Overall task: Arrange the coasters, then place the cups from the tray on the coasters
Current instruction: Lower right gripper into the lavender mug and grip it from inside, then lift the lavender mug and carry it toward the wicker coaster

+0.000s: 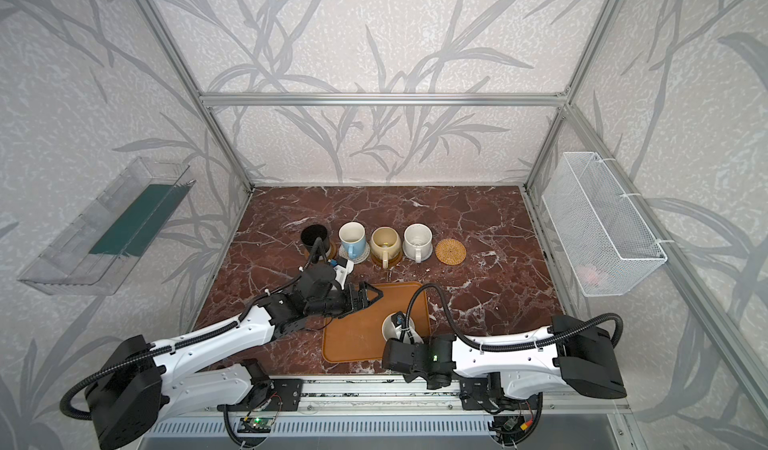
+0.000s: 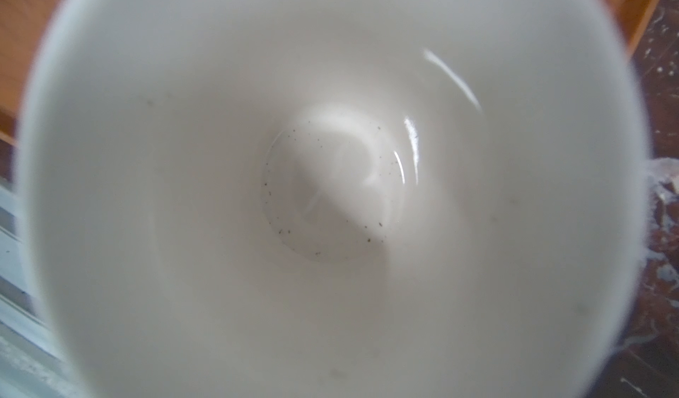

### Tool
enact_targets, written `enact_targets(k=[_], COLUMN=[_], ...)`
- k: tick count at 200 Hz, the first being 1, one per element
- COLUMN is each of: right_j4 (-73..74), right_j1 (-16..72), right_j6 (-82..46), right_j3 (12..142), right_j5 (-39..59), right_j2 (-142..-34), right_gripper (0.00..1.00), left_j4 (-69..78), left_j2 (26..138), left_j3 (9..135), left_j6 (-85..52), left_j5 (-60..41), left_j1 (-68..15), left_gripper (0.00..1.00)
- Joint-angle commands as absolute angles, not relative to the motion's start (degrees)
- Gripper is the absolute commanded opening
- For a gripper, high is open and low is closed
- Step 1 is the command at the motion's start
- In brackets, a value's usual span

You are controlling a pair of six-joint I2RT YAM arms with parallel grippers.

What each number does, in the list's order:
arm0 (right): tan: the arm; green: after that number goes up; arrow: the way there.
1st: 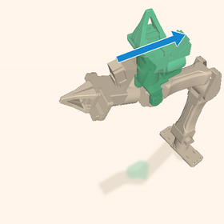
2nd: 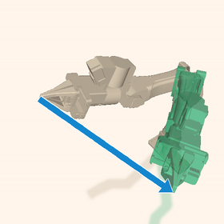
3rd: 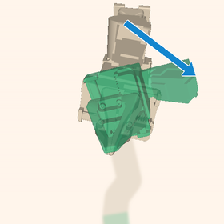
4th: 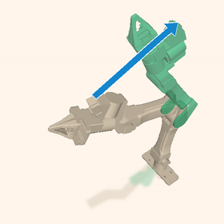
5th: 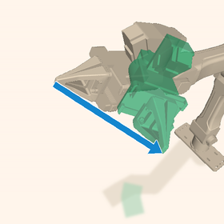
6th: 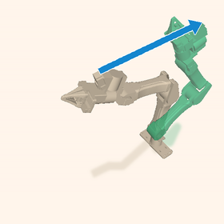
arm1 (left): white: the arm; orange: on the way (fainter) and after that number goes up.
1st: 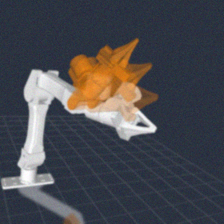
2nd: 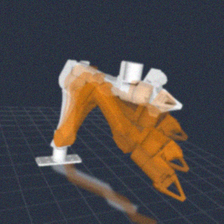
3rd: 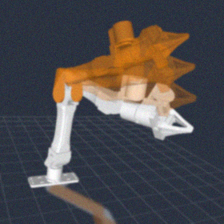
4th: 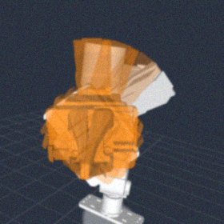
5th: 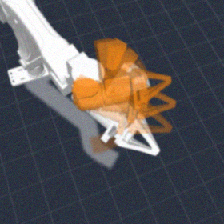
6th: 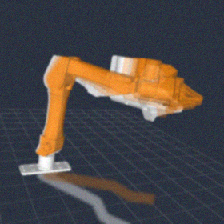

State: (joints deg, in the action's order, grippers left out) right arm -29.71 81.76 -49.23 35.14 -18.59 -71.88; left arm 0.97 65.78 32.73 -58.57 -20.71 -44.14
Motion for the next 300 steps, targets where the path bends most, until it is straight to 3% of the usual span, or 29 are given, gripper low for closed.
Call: enact_targets(k=[1, 151, 265, 300], right_j4=[-30.2, -30.5, -36.6, -38.5], right_j1=[82.2, 81.7, 71.4, 66.5], right_j6=[-48.8, -50.3, -49.1, -46.8], right_j3=[36.6, 36.8, 39.9, 41.5], right_j5=[-20.2, -24.9, -25.7, -24.9], right_j2=[-71.9, -66.5, -62.8, -61.3], right_gripper=[0.04, 0.0, 0.0, 0.0], left_j4=[2.6, 1.7, 11.2, 6.8], left_j2=[65.8, 64.9, 70.0, 71.6], left_j3=[31.9, 34.3, 37.9, 41.6], left_j6=[-59.1, -58.7, -63.2, -60.9], left_j5=[-20.1, -17.9, -17.5, -14.0], left_j1=[-44.3, -44.3, -44.3, -44.9], left_gripper=[0.96, 0.96, 0.97, 0.97])
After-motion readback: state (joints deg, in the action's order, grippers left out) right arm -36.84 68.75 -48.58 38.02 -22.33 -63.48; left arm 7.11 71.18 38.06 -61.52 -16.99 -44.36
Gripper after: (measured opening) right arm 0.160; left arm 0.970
